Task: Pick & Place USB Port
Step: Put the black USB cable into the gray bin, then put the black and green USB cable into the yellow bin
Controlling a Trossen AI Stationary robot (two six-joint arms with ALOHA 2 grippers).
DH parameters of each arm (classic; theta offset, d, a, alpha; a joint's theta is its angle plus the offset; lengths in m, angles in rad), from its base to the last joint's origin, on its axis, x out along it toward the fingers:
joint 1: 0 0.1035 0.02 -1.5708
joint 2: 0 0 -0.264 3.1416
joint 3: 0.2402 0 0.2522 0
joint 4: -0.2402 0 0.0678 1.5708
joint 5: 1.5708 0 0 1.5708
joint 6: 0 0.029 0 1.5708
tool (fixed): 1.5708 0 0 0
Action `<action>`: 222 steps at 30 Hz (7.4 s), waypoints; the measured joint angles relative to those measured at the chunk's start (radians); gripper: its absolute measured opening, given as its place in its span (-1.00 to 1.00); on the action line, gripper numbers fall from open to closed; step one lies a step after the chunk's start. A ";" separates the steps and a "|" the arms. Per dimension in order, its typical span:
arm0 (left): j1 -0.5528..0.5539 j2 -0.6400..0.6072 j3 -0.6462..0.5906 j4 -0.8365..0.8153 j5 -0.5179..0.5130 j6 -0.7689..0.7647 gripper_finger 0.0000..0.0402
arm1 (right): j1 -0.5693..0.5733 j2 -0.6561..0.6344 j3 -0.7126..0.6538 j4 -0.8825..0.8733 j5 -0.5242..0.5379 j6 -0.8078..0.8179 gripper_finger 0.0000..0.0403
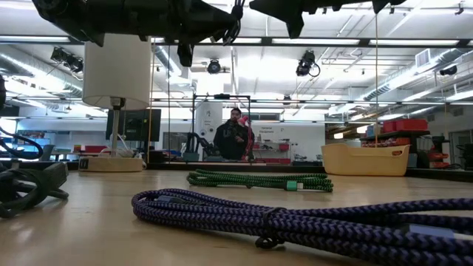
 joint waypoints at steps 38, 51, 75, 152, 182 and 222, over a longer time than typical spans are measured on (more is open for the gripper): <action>0.000 0.001 0.000 0.010 0.002 0.007 -0.85 | 0.013 0.099 0.000 0.122 0.069 -0.075 -0.99; 0.000 0.001 0.000 0.007 -0.016 0.009 -0.84 | 0.106 -0.138 0.000 -0.397 0.123 0.100 -1.00; 0.000 0.000 0.000 -0.015 0.005 -0.023 -0.84 | 0.779 -0.093 0.000 -0.978 -0.218 1.072 -1.00; -0.119 0.525 0.695 -1.291 -0.003 0.127 -0.03 | 0.648 0.002 0.000 -0.824 -0.015 0.705 -0.49; -0.079 0.609 0.692 -1.263 0.014 -0.019 -0.91 | 0.645 0.002 0.000 -0.790 0.062 0.622 -0.50; -0.319 -0.366 0.063 -0.875 -0.391 -0.029 -0.91 | 0.554 0.002 0.000 -0.618 0.535 0.362 -0.50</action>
